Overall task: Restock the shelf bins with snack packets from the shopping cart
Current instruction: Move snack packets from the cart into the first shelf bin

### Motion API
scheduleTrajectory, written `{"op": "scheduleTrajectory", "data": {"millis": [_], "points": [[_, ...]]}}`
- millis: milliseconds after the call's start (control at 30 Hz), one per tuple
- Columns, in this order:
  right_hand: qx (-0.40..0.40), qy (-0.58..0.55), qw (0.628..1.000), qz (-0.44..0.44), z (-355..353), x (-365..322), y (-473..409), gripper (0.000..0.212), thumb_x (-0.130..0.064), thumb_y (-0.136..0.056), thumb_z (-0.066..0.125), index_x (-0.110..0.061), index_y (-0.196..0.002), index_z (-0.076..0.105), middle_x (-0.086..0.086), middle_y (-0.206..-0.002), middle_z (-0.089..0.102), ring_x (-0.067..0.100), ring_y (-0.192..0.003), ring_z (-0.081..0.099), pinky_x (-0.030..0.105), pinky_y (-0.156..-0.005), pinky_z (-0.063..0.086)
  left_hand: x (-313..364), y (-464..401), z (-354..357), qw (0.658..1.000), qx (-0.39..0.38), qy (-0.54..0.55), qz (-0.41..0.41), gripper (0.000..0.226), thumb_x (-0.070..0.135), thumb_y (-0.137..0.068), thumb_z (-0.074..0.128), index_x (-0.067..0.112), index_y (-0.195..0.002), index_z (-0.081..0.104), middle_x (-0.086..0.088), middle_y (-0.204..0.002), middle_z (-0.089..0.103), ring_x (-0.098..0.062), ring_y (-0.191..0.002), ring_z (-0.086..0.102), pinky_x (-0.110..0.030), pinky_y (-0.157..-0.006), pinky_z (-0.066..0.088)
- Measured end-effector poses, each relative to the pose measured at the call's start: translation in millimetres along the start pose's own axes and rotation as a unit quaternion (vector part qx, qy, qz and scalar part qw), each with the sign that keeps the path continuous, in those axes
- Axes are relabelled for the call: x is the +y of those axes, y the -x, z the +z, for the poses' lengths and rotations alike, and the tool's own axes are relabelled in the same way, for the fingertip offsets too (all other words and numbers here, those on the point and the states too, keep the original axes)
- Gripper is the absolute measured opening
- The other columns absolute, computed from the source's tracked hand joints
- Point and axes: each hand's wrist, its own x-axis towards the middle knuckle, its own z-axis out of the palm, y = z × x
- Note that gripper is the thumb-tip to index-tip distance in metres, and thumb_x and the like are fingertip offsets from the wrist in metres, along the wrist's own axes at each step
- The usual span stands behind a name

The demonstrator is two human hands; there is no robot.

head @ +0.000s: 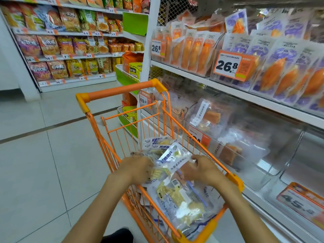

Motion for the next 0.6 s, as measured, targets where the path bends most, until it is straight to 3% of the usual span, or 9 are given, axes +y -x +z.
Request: {"op": "scheduleTrajectory", "data": {"millis": [33, 67, 100, 167, 267, 367, 467, 600], "points": [[0.001, -0.032, 0.999, -0.023, -4.8, 1.1, 2.8, 0.027, -0.031, -0.079, 0.076, -0.023, -0.095, 0.056, -0.002, -0.088, 0.054, 0.011, -0.077, 0.053, 0.023, -0.067, 0.043, -5.3, -2.9, -4.6, 0.997, -0.003, 0.078, 0.018, 0.045, 0.016, -0.097, 0.044, 0.029, -0.14, 0.045, -0.004, -0.138, 0.052, -0.023, -0.122, 0.051, -0.034, -0.09, 0.045], [-0.002, -0.054, 0.997, -0.047, -7.5, 2.7, 3.6, 0.027, -0.028, -0.081, 0.075, -0.024, -0.079, 0.048, -0.004, -0.076, 0.044, 0.009, -0.064, 0.043, 0.021, -0.057, 0.035, -12.1, -5.5, -9.6, 0.982, -0.002, 0.185, 0.035, 0.045, 0.011, -0.097, 0.046, 0.024, -0.139, 0.046, -0.004, -0.14, 0.051, -0.022, -0.124, 0.051, -0.035, -0.094, 0.044], [-0.018, -0.073, 0.995, -0.064, -10.0, 4.0, 5.0, 0.032, -0.025, -0.083, 0.074, -0.022, -0.075, 0.043, -0.004, -0.074, 0.038, 0.01, -0.061, 0.037, 0.021, -0.055, 0.031, -19.3, -6.5, -14.4, 0.957, 0.019, 0.285, 0.047, 0.044, 0.005, -0.096, 0.046, 0.017, -0.138, 0.048, -0.005, -0.139, 0.051, -0.022, -0.126, 0.05, -0.033, -0.098, 0.044], [-0.081, -0.13, 0.986, -0.068, -12.4, 3.8, 7.6, 0.025, -0.019, -0.085, 0.071, -0.017, -0.087, 0.046, -0.001, -0.085, 0.045, 0.015, -0.068, 0.045, 0.019, -0.057, 0.037, -36.4, -6.8, -20.9, 0.929, 0.104, 0.356, 0.022, 0.042, -0.001, -0.096, 0.044, 0.016, -0.133, 0.053, -0.002, -0.136, 0.054, -0.019, -0.124, 0.051, -0.033, -0.102, 0.043], [-0.164, -0.214, 0.962, -0.041, -13.0, 2.2, 9.7, 0.034, -0.012, -0.091, 0.063, -0.015, -0.12, 0.048, 0.01, -0.105, 0.064, 0.024, -0.086, 0.058, 0.029, -0.072, 0.045, -53.9, -10.8, -20.6, 0.955, 0.17, 0.237, -0.056, 0.044, 0.003, -0.095, 0.044, 0.024, -0.134, 0.052, 0.005, -0.136, 0.054, -0.015, -0.121, 0.052, -0.032, -0.098, 0.044], [-0.196, -0.291, 0.936, -0.03, -22.6, -0.3, 10.1, 0.032, -0.004, -0.095, 0.054, -0.021, -0.121, 0.051, 0.016, -0.104, 0.07, 0.026, -0.09, 0.064, 0.035, -0.078, 0.052, -45.1, -14.5, -19.1, 0.989, 0.067, 0.117, -0.054, 0.05, 0.025, -0.092, 0.055, 0.03, -0.141, 0.043, 0.007, -0.142, 0.049, -0.015, -0.127, 0.049, -0.034, -0.099, 0.042], [-0.102, -0.329, 0.938, -0.038, -33.1, -2.1, 7.5, 0.033, -0.002, -0.094, 0.053, -0.02, -0.122, 0.054, 0.001, -0.103, 0.064, 0.014, -0.091, 0.065, 0.03, -0.083, 0.056, -31.5, -21.3, -13.7, 0.997, -0.007, -0.046, -0.059, 0.062, 0.06, -0.089, 0.046, 0.036, -0.145, 0.034, 0.003, -0.13, 0.057, -0.022, -0.123, 0.051, -0.038, -0.101, 0.031], [0.083, -0.341, 0.934, -0.064, -43.8, -0.9, 3.3, 0.032, -0.002, -0.097, 0.047, -0.016, -0.126, 0.053, 0.003, -0.116, 0.064, 0.013, -0.086, 0.065, 0.016, -0.068, 0.055, -29.5, -26.8, -5.3, 0.99, 0.02, -0.094, -0.1, 0.065, 0.071, -0.084, 0.045, 0.036, -0.139, 0.042, 0.005, -0.122, 0.062, -0.022, -0.119, 0.054, -0.039, -0.099, 0.03]]}}
